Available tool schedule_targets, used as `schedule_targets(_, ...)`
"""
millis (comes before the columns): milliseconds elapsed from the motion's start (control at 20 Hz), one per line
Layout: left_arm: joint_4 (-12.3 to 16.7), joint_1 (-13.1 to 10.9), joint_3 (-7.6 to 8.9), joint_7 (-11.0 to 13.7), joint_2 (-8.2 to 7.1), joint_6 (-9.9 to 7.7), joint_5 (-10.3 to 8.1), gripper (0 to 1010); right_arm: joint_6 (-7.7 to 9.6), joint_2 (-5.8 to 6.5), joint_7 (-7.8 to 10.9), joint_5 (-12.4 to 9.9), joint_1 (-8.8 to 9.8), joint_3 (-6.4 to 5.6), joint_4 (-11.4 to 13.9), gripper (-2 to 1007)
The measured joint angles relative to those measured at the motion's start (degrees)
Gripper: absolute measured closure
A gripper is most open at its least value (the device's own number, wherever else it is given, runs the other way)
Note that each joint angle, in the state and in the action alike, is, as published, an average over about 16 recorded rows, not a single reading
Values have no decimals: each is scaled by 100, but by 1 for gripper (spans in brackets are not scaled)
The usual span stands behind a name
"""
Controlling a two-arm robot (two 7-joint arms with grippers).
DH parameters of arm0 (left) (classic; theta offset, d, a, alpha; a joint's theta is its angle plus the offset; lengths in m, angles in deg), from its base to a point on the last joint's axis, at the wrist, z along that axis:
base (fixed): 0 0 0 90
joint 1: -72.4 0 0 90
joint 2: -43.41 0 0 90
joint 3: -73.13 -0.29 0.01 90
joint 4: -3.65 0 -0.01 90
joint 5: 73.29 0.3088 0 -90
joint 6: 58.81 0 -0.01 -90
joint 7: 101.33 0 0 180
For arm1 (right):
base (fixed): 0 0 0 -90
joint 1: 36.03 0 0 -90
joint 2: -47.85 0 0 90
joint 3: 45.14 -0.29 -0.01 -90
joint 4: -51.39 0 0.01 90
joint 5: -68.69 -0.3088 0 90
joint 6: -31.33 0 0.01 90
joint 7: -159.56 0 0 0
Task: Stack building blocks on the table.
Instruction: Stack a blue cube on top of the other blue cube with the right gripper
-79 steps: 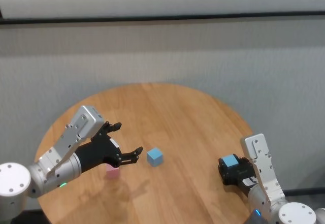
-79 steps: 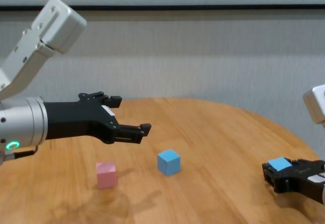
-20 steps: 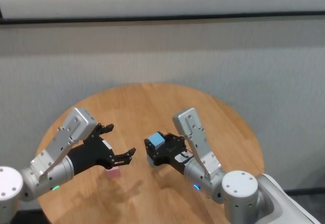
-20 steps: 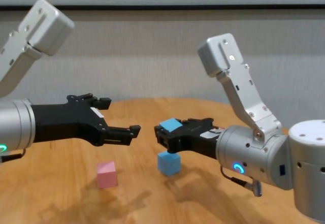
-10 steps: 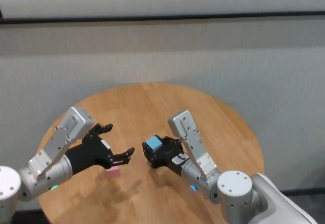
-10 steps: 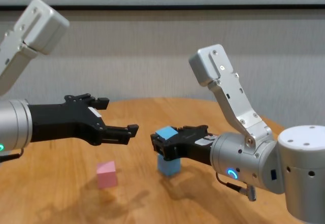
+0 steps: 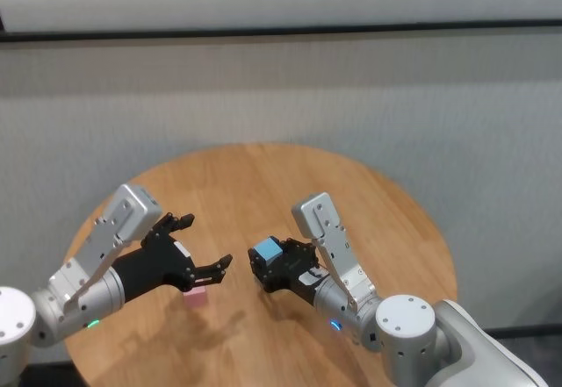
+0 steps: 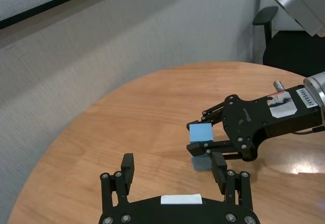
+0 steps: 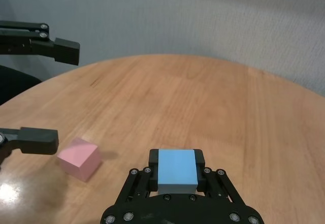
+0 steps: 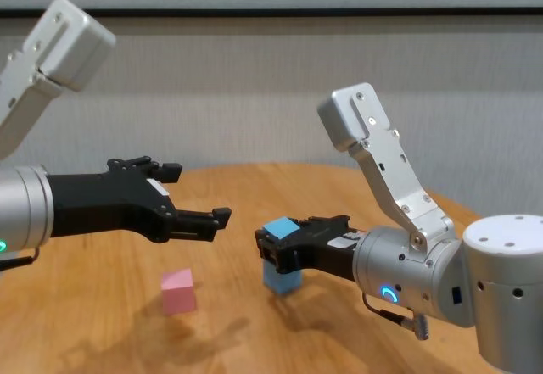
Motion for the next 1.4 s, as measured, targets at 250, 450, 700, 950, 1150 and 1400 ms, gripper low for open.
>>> schedule_targets(250,-1,1,0,-2,1,0,3,8,-28,-8,-3,13,-39,4,-73,636)
schedule_targets(450,-1,2,-1,-4,2,1,5,8,-46,-15,-6,33,-67,12,-117,636)
schedule_targets(700,-1,3,-1,-6,3,2,7,8,-46,-23,-6,54,-93,18,-148,636)
schedule_targets(950,-1,3,-1,-8,5,3,9,8,-37,-32,-1,69,-118,22,-177,636)
schedule_targets(1150,-1,3,-1,-9,7,4,11,8,-25,-37,1,78,-132,23,-194,636)
schedule_targets(1400,-1,3,-2,-9,8,4,12,8,-3,-41,2,100,-142,33,-202,636)
